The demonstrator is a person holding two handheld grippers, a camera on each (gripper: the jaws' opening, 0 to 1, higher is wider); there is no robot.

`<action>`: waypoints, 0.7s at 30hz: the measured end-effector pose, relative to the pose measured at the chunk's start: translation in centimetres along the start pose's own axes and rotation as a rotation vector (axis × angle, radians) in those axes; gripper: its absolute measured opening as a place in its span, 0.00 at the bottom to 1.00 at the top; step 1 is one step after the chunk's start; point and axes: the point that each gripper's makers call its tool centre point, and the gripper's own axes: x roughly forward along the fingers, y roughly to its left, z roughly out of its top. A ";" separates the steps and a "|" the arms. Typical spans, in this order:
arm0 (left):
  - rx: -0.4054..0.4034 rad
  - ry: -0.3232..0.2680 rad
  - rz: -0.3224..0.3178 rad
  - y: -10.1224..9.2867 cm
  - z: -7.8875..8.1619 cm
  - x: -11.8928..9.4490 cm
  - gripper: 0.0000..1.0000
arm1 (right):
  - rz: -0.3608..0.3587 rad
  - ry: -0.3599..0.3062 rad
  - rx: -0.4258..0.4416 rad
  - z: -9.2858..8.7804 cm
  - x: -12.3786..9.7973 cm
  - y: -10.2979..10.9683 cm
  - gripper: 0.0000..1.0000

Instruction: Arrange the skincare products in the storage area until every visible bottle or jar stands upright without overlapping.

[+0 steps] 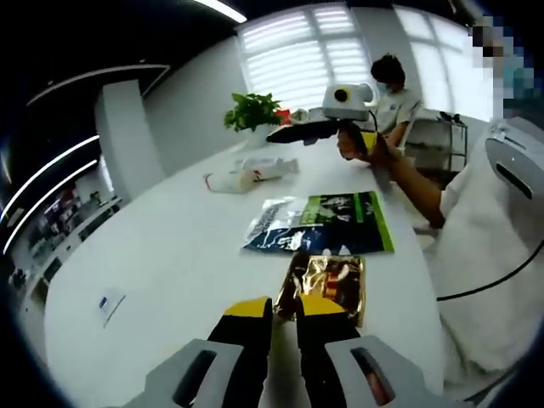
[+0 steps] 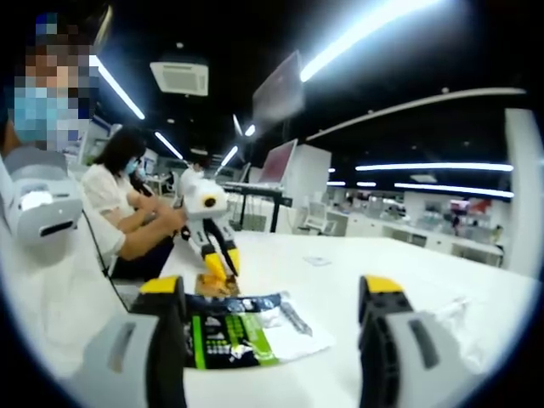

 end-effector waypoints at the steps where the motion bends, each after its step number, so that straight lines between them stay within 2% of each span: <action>1: 0.000 0.000 0.001 -0.1 0.0 0.0 0.11 | -0.006 0.019 -0.010 -0.3 0.1 0.0 0.82; 4: 0.005 -0.001 -0.002 -0.4 0.0 -0.2 0.11 | 0.001 0.056 -0.040 -0.7 0.5 0.5 0.79; 10: 0.011 -0.002 -0.003 -0.8 0.0 -0.3 0.11 | -0.003 0.078 -0.059 -1.0 0.9 0.7 0.80; 21: 0.026 0.000 0.010 -2.2 0.0 -0.7 0.11 | -0.015 0.059 -0.059 -0.7 0.6 0.3 0.81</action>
